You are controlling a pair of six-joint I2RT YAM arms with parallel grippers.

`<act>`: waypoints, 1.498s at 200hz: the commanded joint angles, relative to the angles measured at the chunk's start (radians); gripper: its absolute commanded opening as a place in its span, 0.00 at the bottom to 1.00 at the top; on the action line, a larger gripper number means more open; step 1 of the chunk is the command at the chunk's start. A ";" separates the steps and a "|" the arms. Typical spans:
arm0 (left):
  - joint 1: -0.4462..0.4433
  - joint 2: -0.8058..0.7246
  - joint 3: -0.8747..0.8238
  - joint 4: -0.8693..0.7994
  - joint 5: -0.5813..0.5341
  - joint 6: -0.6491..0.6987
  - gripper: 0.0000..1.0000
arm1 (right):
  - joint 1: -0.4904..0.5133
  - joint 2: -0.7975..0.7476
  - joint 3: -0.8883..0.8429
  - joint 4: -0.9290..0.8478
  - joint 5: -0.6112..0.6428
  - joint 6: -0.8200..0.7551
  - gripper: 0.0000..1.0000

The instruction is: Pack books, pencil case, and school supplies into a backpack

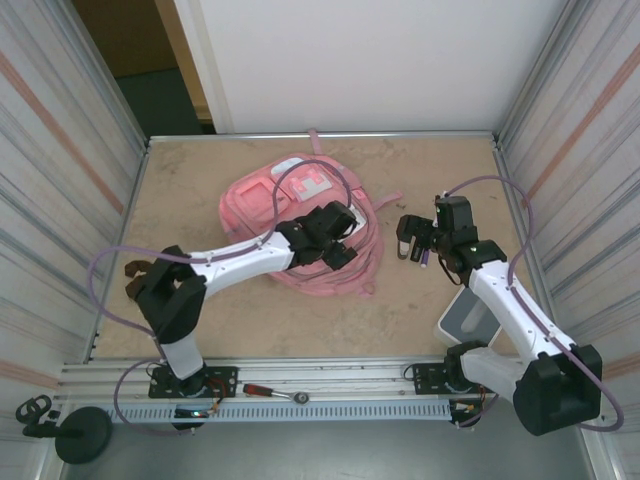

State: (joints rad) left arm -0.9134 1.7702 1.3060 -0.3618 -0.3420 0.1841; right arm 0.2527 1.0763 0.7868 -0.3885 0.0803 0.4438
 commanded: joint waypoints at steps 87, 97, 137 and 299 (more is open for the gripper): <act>0.124 -0.012 0.093 -0.109 0.228 -0.044 0.85 | -0.007 0.024 -0.036 0.011 -0.075 0.014 0.99; 0.138 -0.018 0.093 -0.110 0.244 -0.050 0.83 | -0.006 0.025 -0.036 0.010 -0.075 0.011 0.99; 0.163 -0.045 0.080 -0.102 0.307 -0.061 0.73 | -0.006 0.033 -0.032 0.014 -0.076 0.007 0.99; 0.204 -0.144 -0.018 -0.042 0.348 -0.081 0.00 | 0.092 0.400 0.138 -0.068 0.116 -0.045 0.86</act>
State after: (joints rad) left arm -0.7273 1.6917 1.3178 -0.4191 0.0132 0.1074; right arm 0.3466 1.3815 0.8536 -0.4091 0.1120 0.4274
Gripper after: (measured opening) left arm 0.067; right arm 0.894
